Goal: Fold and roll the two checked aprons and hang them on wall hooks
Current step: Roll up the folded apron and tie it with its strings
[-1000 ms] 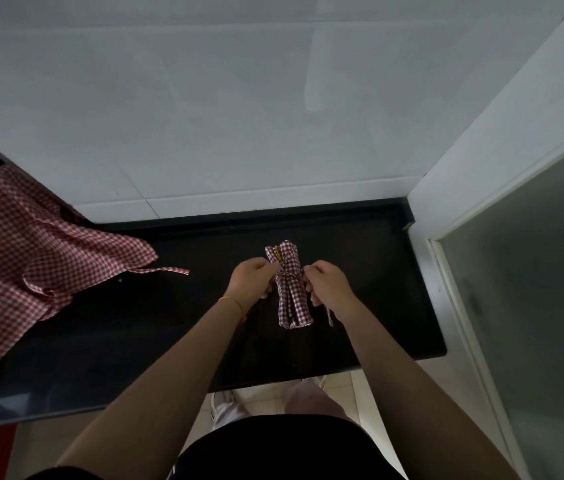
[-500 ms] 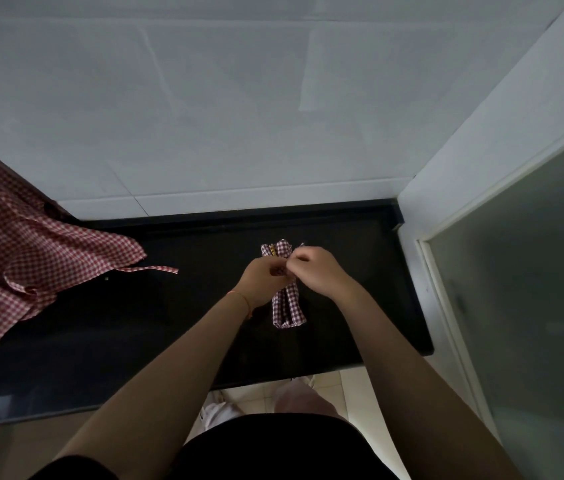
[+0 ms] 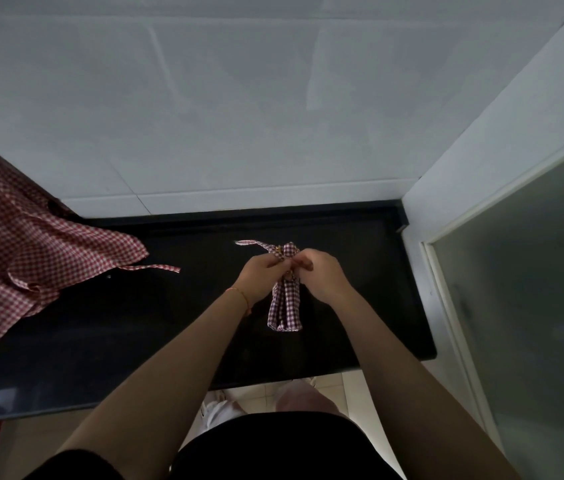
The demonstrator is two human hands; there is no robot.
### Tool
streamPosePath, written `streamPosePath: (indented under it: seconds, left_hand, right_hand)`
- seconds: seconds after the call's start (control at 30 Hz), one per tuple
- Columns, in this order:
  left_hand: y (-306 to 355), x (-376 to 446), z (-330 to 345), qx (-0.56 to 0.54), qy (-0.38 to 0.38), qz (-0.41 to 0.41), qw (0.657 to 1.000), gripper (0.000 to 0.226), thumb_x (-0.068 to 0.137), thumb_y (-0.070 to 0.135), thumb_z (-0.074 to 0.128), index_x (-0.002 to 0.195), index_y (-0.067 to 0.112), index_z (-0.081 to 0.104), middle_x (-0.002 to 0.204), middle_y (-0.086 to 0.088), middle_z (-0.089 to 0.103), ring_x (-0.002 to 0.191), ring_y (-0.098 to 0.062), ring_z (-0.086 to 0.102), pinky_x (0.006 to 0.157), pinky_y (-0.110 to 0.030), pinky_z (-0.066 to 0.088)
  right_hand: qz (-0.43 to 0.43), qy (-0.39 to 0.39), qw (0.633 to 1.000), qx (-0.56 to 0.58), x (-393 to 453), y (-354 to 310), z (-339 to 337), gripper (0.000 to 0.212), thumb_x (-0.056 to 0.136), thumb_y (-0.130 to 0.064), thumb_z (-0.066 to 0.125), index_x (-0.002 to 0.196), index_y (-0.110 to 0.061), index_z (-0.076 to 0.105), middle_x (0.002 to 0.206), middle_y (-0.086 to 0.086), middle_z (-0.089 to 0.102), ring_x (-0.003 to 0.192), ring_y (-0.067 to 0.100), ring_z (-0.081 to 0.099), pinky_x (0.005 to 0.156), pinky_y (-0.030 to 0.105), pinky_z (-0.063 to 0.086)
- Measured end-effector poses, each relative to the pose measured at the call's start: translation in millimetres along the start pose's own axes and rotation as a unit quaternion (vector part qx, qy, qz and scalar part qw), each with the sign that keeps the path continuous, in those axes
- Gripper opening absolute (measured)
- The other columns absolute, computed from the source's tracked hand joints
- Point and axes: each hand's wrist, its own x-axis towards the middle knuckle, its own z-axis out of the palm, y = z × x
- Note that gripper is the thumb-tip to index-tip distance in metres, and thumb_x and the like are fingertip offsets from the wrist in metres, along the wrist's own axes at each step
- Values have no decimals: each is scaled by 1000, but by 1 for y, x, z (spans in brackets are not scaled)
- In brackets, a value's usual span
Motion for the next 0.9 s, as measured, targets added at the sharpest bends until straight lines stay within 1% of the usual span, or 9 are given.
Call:
streamPosePath:
  seconds: [0.13,0.2,0.3,0.37,0.43,0.53,0.67,0.8,0.9]
  left_hand:
    - [0,-2,5,18,61,-12,998,14,97,22,58,92,14,69,89,-1,70,74,-7,64,65,-20,48]
    - [-1,-1,9,41,75,-11,996,14,97,22,58,89,16,68,89,-2,70,76,-10,65,66,-21,50]
    - [1,0,10,81,71,5,994,11,96,18,58,95,17,68,92,1,70,79,-9,65,65,-19,47]
    - [2,1,9,88,71,23,993,11,95,15,59,101,19,67,96,4,69,85,-6,64,66,-16,45]
    - [3,3,9,74,74,29,994,10,93,16,63,101,22,61,97,2,69,89,-9,66,67,-17,45]
    - [5,4,9,81,88,8,993,22,89,24,69,106,21,55,92,1,69,83,-12,68,61,-19,47]
    - [5,5,7,118,151,18,981,24,79,31,79,89,20,59,85,4,66,75,-8,63,63,-21,48]
    - [1,8,2,141,88,30,986,14,82,21,75,85,21,61,89,3,67,84,-11,65,73,-26,54]
    - [4,5,4,190,41,53,980,15,82,11,71,84,20,59,90,4,63,82,-7,59,68,-17,43]
  right_hand:
    - [12,12,999,-35,0,3,0,11,96,-15,57,104,-19,63,101,-5,60,88,5,57,69,16,43]
    - [3,7,998,-69,0,2,0,9,96,-17,56,101,-20,63,101,-4,61,89,7,57,72,17,43]
    - [-48,21,992,-119,0,1,-2,6,91,-27,63,97,-24,61,100,-6,61,100,11,50,90,32,42]
    - [-62,26,991,-114,-1,-1,-1,18,87,-35,67,100,-28,56,103,-8,59,103,10,45,91,33,35]
    - [-68,22,993,-99,-1,-2,2,20,88,-32,66,102,-27,52,104,-7,59,102,10,48,91,33,39]
    - [-46,12,998,-43,-4,-6,8,15,91,-18,63,99,-24,51,99,-3,59,90,11,59,84,33,53]
    - [-23,39,998,-43,-4,-5,9,8,93,-15,61,96,-19,55,96,-3,61,81,7,59,74,23,51]
    - [-30,65,993,-92,-2,-2,14,9,95,-15,57,103,-17,62,98,-4,60,84,7,58,74,19,45]
    - [-45,59,987,-144,1,-1,17,13,96,-16,55,107,-15,62,102,-1,57,90,13,59,78,23,46]
